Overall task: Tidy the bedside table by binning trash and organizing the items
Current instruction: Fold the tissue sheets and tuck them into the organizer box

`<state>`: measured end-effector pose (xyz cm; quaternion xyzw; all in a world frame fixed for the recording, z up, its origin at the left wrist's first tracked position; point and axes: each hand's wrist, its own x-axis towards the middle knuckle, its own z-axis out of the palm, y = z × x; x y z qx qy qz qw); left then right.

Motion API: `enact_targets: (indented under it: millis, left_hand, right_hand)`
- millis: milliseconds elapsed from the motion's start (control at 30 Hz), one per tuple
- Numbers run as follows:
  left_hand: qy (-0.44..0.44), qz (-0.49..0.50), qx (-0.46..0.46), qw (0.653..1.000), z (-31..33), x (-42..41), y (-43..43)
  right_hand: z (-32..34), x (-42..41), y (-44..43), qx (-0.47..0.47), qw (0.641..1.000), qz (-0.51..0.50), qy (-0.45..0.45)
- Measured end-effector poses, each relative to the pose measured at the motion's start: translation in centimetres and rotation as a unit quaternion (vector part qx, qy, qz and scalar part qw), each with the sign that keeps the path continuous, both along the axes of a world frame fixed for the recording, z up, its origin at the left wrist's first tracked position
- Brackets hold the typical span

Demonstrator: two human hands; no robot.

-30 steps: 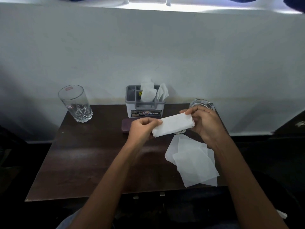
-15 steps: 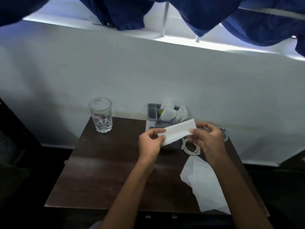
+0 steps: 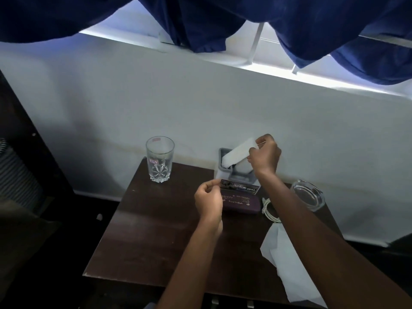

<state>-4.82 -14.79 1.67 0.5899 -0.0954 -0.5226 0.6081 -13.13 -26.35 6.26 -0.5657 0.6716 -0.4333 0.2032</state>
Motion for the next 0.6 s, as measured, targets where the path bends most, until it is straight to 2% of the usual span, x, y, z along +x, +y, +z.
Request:
enact_targets:
  millis: [100, 233, 333, 400, 600]
  left_hand:
    - [0.007, -0.009, 0.002, 1.0, 0.3, -0.2, 0.0]
    - [0.004, -0.032, 0.004, 0.999, 0.4, -0.5, 0.1]
    - [0.002, -0.04, -0.002, 0.999, 0.4, -0.4, 0.2]
    - [0.003, -0.047, -0.008, 0.999, 0.5, -0.4, 0.2]
    - [-0.007, -0.113, -0.012, 0.993, 0.5, -1.8, 0.5]
  right_hand:
    - [0.0, 1.4, 0.3, 0.0, 0.999, 0.047, 0.001]
    - [-0.2, 3.1, 1.1, 0.075, 0.988, 0.122, -0.055]
    - [-0.2, 2.8, 2.0, 0.099, 0.983, 0.145, -0.044]
    - [0.3, 1.6, 3.1, 0.089, 0.983, 0.152, -0.054]
    - [2.0, -6.3, 9.3, 0.087, 0.968, 0.163, -0.167]
